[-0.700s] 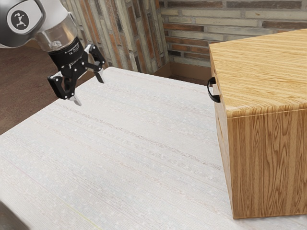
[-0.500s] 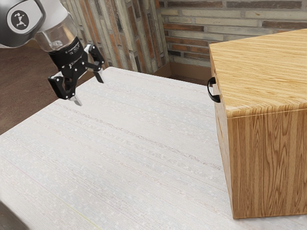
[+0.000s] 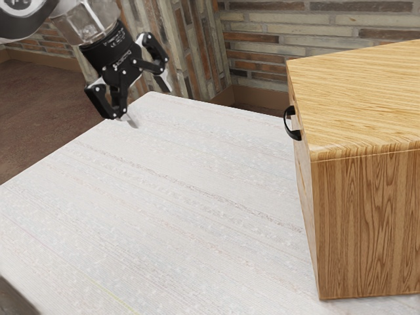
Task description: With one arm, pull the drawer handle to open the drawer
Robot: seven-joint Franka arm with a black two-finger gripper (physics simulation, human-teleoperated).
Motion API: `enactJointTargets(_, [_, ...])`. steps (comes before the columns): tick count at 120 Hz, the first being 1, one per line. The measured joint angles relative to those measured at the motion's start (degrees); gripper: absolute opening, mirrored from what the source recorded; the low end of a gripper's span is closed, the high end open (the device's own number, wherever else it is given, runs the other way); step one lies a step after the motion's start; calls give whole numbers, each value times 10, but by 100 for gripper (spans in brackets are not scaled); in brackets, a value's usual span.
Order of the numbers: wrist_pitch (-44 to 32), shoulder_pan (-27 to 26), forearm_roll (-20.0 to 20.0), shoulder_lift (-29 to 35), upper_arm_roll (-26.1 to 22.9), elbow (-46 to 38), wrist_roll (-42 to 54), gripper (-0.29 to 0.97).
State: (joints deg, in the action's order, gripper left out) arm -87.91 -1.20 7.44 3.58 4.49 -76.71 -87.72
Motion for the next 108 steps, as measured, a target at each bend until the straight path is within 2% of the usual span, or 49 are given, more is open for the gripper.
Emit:
enactJointTargets(11, [-7, 31, -5, 36, 7, -48, -2, 65])
enactJointTargets(19, [-19, 44, -24, 63, 8, -76, 4, 65])
enactJointTargets(35, [-41, -4, -87, 85, 9, -102, 28, 64])
enactJointTargets(39, [-49, -44, -97, 104, 37, -123, 36, 63])
enactJointTargets(49, [-70, -189, -117, 140, 167, -161, 53, 63])
enactJointTargets(56, [-80, -300, -146, 172, 253, -179, 59, 63])
enactJointTargets(64, [-89, -357, -171, 194, 295, -194, 65, 63])
enactJointTargets(83, [-103, -382, -226, 217, 308, -203, 98, 63])
enactJointTargets(94, [-95, -384, -239, 260, 307, -237, 128, 64])
enactJointTargets(108, [-60, -385, -242, 277, 307, -248, 158, 65])
